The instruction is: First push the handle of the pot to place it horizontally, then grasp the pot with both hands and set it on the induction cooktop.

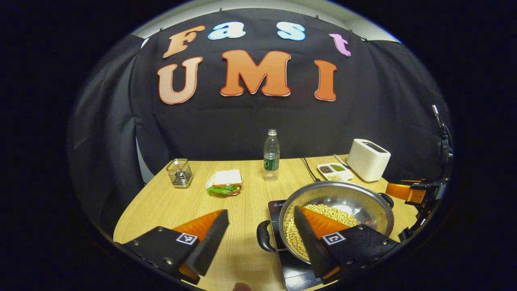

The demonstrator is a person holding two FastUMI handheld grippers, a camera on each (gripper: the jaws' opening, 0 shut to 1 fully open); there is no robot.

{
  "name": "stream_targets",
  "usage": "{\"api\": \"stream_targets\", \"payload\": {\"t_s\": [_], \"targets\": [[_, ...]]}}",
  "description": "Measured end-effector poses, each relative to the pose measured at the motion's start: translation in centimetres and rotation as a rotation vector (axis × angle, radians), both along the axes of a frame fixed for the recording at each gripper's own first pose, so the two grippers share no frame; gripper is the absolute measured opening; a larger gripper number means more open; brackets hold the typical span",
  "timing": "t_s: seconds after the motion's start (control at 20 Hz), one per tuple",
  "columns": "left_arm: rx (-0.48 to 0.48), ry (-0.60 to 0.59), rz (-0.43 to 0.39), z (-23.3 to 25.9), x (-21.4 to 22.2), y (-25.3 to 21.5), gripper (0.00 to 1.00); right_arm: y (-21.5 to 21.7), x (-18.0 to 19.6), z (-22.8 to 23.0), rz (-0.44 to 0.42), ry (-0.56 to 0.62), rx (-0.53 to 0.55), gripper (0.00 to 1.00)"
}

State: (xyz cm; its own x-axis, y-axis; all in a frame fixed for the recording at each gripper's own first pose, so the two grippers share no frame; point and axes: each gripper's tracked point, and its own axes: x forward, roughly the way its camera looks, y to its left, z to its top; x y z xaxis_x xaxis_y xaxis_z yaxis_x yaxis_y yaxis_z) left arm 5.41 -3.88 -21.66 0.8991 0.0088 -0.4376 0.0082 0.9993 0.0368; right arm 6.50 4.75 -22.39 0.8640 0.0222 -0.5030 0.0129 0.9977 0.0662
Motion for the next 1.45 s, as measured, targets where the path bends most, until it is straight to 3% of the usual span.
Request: {"api": "stream_targets", "payload": {"t_s": [0.15, 0.3, 0.45, 0.65, 0.8, 0.9, 0.95, 1.05, 1.1, 1.15, 1.25, 1.3, 1.35, 1.45], "targets": [[0.058, -0.104, 0.072, 5.7, 0.4, 2.3, 0.95, 0.0, -0.1, 5.5, 0.036, -0.102, -0.018, 0.95], [0.029, -0.195, 0.103, 10.8, 0.2, 3.1, 0.94, -0.6, -0.6, 11.2, 0.05, -0.208, -0.054, 0.95], [0.146, -0.319, 0.145, 16.3, -0.8, 5.1, 0.94, -0.5, -1.6, 15.8, 0.064, -0.271, -0.049, 0.95], [0.106, -0.375, 0.076, 19.9, -2.9, 2.3, 0.91, -1.2, -2.7, 20.6, 0.052, -0.356, -0.051, 0.95], [0.107, -0.41, 0.032, 21.9, -4.2, 0.7, 0.91, -2.3, -3.6, 22.1, 0.027, -0.386, -0.03, 0.95], [0.181, -0.428, 0.031, 22.3, -5.0, 0.8, 0.92, -3.1, -4.0, 22.6, 0.017, -0.401, -0.027, 1.0], [0.154, -0.407, 0.006, 21.8, -5.3, -0.2, 0.92, -3.5, -4.1, 22.9, 0.006, -0.412, -0.03, 1.0], [-0.06, -0.327, -0.075, 20.9, -4.7, -3.8, 0.92, -4.2, -4.3, 22.8, -0.009, -0.414, -0.033, 0.95], [-0.089, -0.327, -0.074, 21.5, -4.8, -4.0, 0.94, -4.2, -4.4, 22.7, -0.008, -0.408, -0.028, 1.0], [-0.049, -0.353, -0.034, 22.3, -4.2, -1.8, 0.97, -4.4, -4.4, 22.6, -0.011, -0.408, -0.025, 0.95], [-0.001, -0.398, 0.014, 24.0, -3.9, 0.7, 0.96, -5.2, -4.5, 22.5, -0.023, -0.407, -0.038, 0.95], [0.006, -0.404, 0.013, 24.3, -4.2, 0.7, 0.92, -5.5, -4.6, 22.6, -0.029, -0.41, -0.044, 1.0], [0.019, -0.412, 0.018, 24.4, -4.6, 0.6, 0.92, -5.7, -4.7, 22.8, -0.032, -0.415, -0.044, 0.95], [0.026, -0.441, 0.019, 25.3, -5.1, 0.3, 0.91, -5.7, -5.0, 23.1, -0.03, -0.424, -0.034, 0.95]]}}
